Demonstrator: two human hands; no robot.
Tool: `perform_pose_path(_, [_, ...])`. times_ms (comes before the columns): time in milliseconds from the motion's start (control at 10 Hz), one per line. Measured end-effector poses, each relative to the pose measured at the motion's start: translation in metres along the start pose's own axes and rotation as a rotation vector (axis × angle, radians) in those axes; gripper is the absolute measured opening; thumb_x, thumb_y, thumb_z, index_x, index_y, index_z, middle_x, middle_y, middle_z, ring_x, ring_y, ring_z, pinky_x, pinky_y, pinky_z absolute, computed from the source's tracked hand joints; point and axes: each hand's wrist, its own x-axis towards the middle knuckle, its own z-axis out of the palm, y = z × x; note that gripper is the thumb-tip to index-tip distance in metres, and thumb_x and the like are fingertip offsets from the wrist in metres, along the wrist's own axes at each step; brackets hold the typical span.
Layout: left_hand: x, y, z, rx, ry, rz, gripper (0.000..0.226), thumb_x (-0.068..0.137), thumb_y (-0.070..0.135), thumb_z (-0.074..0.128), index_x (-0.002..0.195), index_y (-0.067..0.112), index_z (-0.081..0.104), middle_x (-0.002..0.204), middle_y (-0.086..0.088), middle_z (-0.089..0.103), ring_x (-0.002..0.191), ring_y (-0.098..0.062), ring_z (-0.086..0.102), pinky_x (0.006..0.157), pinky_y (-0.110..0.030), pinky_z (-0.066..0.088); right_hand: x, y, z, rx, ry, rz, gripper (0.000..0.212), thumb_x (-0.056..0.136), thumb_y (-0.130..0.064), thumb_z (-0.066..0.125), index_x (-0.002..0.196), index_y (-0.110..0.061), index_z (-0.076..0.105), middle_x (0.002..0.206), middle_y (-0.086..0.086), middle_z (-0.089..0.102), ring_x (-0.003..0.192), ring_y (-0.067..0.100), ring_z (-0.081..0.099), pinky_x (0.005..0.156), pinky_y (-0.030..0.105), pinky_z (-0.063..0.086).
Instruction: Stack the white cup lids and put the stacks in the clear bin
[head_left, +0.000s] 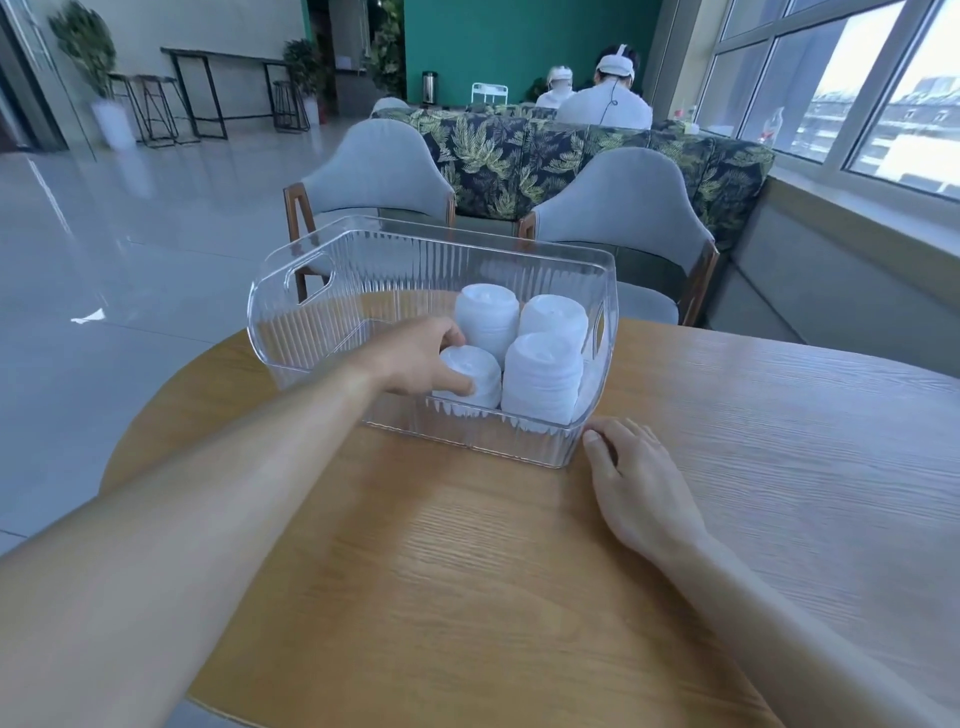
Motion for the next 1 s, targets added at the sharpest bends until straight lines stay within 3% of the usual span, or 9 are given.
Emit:
perform_pose_path(200, [0.006,0.005,-0.003,0.02,-0.086,0.015,0.06,0.077,0.036,0.087,0.128,0.023,0.06,0.125,0.007,0.062,0.112,-0.017,0.06,0.101,-0.038,0.049,0.0,-0.002,-0.001,0.019,-0.005,0.015,0.029,0.105,-0.031,0.04,0.117,-0.026,0.066,0.12,-0.017,0.062,0.119,0.006,0.047,0.099,0.025,0.035])
perform_pose_path(300, [0.005,0.006,-0.005,0.042,-0.11,0.008,0.062,0.077,0.035,0.087,0.131,0.024,0.059,0.124,0.009,0.06,0.111,-0.015,0.059,0.091,-0.03,0.046,0.0,-0.001,-0.001,0.029,-0.007,0.016,0.03,0.105,-0.032,0.039,0.117,-0.026,0.066,0.121,-0.017,0.062,0.119,0.006,0.047,0.102,0.028,0.037])
perform_pose_path(700, [0.004,0.011,-0.005,0.04,-0.14,-0.05,0.072,0.078,0.033,0.089,0.14,0.019,0.055,0.137,0.004,0.06,0.121,-0.017,0.058,0.106,-0.035,0.047,-0.003,-0.003,-0.002,0.051,-0.01,0.024,0.031,0.105,-0.034,0.037,0.115,-0.028,0.066,0.121,-0.019,0.062,0.12,0.005,0.046,0.104,0.032,0.039])
perform_pose_path(900, [-0.004,0.025,-0.005,0.085,-0.002,-0.053,0.082,0.083,0.041,0.082,0.151,0.016,0.044,0.155,-0.003,0.048,0.135,-0.024,0.052,0.107,-0.037,0.044,-0.009,-0.002,-0.005,0.062,-0.002,0.018,0.031,0.105,-0.032,0.038,0.115,-0.027,0.067,0.119,-0.019,0.063,0.12,0.003,0.046,0.095,0.022,0.034])
perform_pose_path(1000, [-0.01,0.03,0.0,0.051,0.191,-0.044,0.067,0.091,0.044,0.071,0.149,0.021,0.047,0.149,0.001,0.054,0.133,-0.021,0.054,0.106,-0.04,0.046,-0.015,-0.002,-0.009,0.068,0.022,0.041,0.03,0.105,-0.031,0.039,0.114,-0.026,0.067,0.116,-0.018,0.063,0.119,0.004,0.046,0.092,0.021,0.033])
